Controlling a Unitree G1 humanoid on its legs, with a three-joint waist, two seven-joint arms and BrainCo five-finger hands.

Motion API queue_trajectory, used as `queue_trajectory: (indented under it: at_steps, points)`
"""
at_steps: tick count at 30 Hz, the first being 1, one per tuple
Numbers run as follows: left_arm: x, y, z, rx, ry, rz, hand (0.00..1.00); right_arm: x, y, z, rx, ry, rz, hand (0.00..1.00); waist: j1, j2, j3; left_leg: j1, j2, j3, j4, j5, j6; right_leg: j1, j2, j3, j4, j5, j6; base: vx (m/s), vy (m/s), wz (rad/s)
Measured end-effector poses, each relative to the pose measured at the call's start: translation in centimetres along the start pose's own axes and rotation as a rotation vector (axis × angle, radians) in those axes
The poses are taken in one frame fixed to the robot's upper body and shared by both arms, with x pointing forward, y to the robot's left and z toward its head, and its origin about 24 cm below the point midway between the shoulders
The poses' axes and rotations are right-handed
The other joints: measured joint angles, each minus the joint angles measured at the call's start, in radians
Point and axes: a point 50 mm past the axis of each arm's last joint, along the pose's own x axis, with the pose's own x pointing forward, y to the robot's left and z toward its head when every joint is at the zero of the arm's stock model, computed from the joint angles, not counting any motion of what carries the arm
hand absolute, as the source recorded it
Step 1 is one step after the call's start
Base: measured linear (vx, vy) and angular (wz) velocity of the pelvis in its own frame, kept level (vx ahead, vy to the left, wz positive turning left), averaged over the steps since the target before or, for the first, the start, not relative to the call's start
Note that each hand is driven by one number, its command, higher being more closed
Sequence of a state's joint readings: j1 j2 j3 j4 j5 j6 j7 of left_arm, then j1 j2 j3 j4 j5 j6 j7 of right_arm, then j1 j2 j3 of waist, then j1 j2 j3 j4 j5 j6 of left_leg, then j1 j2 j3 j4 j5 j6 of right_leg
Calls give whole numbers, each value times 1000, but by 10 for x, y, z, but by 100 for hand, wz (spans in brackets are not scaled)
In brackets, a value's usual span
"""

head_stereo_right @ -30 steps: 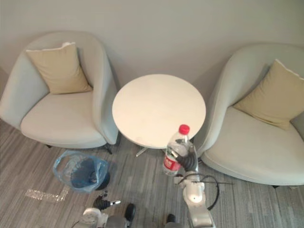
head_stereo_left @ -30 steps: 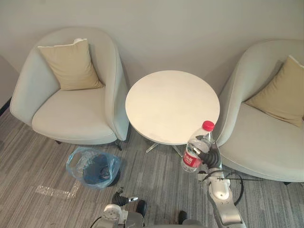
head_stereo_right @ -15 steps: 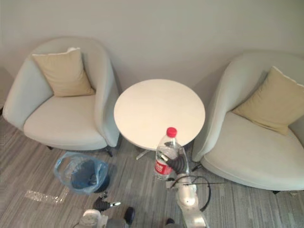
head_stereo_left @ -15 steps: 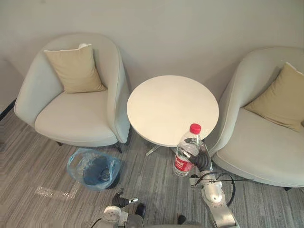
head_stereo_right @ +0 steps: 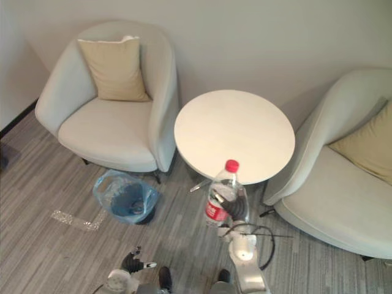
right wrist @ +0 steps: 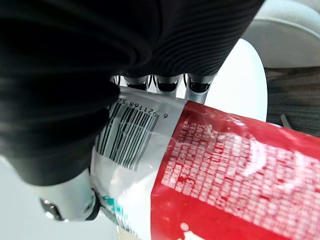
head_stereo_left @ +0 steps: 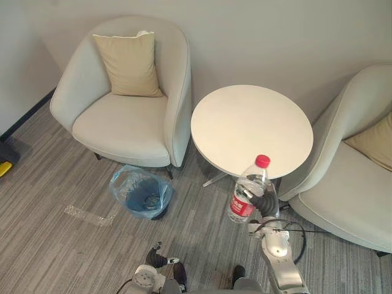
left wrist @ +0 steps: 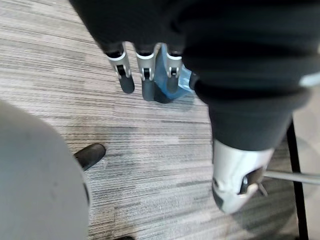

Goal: Gather rubbish on tea table into small bin, then transfer packed bag to large trash can.

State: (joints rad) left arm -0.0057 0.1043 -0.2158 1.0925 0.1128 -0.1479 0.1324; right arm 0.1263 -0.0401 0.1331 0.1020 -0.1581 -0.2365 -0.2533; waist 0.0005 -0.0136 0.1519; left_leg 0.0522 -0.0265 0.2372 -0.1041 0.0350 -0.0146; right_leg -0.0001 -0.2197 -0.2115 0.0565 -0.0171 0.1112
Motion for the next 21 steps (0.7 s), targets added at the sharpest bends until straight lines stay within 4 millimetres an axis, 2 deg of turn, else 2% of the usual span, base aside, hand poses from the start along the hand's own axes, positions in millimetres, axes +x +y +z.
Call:
queue_trajectory:
  at_steps: [2, 3, 4, 5, 7, 8, 9, 10, 11, 12, 13, 14, 16, 17, 18, 20, 21]
  points:
    - [0, 1, -1, 5, 2, 3, 0, -1, 1, -2, -3, 7, 6, 100, -1, -3, 2, 3, -10, -20, -6, -6, -3, -10, -17, -8, 72, -67, 3, -76, -9, 31]
    - [0, 2, -1, 6, 4, 4, 0, -1, 0, -2, -4, 8, 6, 100, -2, -11, 6, 7, -16, -32, -6, -8, 1, -15, -26, -10, 105, -106, 16, -62, -36, 55]
    - [0, 3, -2, 8, 6, 6, 0, -1, 1, -2, -2, 8, 7, 100, -6, -13, 7, 11, -25, -61, -6, -7, 2, -18, -24, 19, 152, -172, 21, -12, -62, 81]
    - [0, 2, -3, 8, 15, 4, 0, -1, 1, -2, -2, 10, 10, 100, -17, -18, 7, 9, -32, -104, -5, -7, 3, -15, 0, 73, 174, -233, 24, 38, -84, 96]
    - [0, 2, -3, 5, 15, 5, 0, 0, -1, -2, -2, 8, 12, 100, -13, -22, 3, -4, -53, -152, 5, -4, 16, -12, 20, 128, 175, -256, 18, 134, -43, 100]
    - [1, 6, 0, 6, 5, 13, 0, 1, -2, -2, -1, 8, 8, 100, -6, -38, 6, -30, -75, -168, 53, -26, 31, 0, -10, 99, 195, -228, 55, 193, 47, 91]
    - [3, 8, 3, -7, -2, 22, 0, 2, -4, -2, -9, 9, 7, 100, -7, -34, 15, -50, -77, -197, 112, -55, 43, -16, -27, 85, 273, -211, 67, 140, 32, 77]
    - [3, 8, 4, -50, 3, 37, 0, 4, -6, -5, -30, 16, 18, 100, -6, -16, 30, -69, -66, -235, 177, -101, 59, -128, -17, 118, 482, -213, 59, 134, 12, 80]
    - [5, 8, 8, -70, 5, 55, 0, 4, -6, -8, -37, 27, 22, 100, -10, 21, 43, -73, -23, -283, 210, -128, 52, -158, 79, 195, 463, -243, 12, 98, -29, 81]
    - [5, 9, 7, -69, 12, 54, 0, 5, -5, -7, -35, 25, 23, 100, -10, 38, 57, -65, -1, -314, 215, -133, 52, -169, 140, 233, 412, -238, 0, 148, -28, 102]
    - [5, 10, 5, -74, 21, 58, 0, 4, -3, -7, -26, 26, 27, 100, -17, 31, 59, -59, 2, -359, 208, -136, 53, -205, 189, 278, 352, -213, 8, 229, -59, 119]
    - [5, 13, 4, -88, 28, 67, 0, 3, -2, -7, -21, 30, 28, 100, -20, 6, 59, -41, -21, -399, 198, -140, 52, -237, 204, 336, 292, -169, 22, 318, -140, 127]
    - [4, 14, 0, -89, 41, 71, 0, 3, -4, -7, -8, 33, 22, 100, -28, -26, 48, -35, -57, -455, 229, -171, 52, -242, 198, 394, 202, -84, 13, 334, -194, 130]
    - [3, 15, -4, -88, 52, 74, 0, 3, -5, -7, 2, 36, 23, 100, -34, -42, 38, -38, -78, -497, 284, -214, 48, -232, 185, 383, 141, -5, -9, 342, -215, 133]
    - [3, 12, -5, -106, 56, 71, 0, 2, -6, -8, -4, 37, 32, 100, -36, -15, 31, -48, -68, -529, 343, -259, 34, -209, 195, 337, 156, 31, -54, 345, -192, 103]
    - [0, 1, -11, -146, 79, 56, 0, 3, -7, -6, -12, 28, 42, 100, -14, 50, -14, -78, -27, -521, 389, -272, 19, -188, 219, 283, 122, 14, -80, 408, -119, 65]
    - [0, -2, -10, -155, 78, 52, 0, 4, -7, -6, -11, 25, 42, 100, -14, 59, -13, -83, -21, -518, 404, -272, 18, -177, 222, 271, 109, 14, -82, 468, -110, 56]
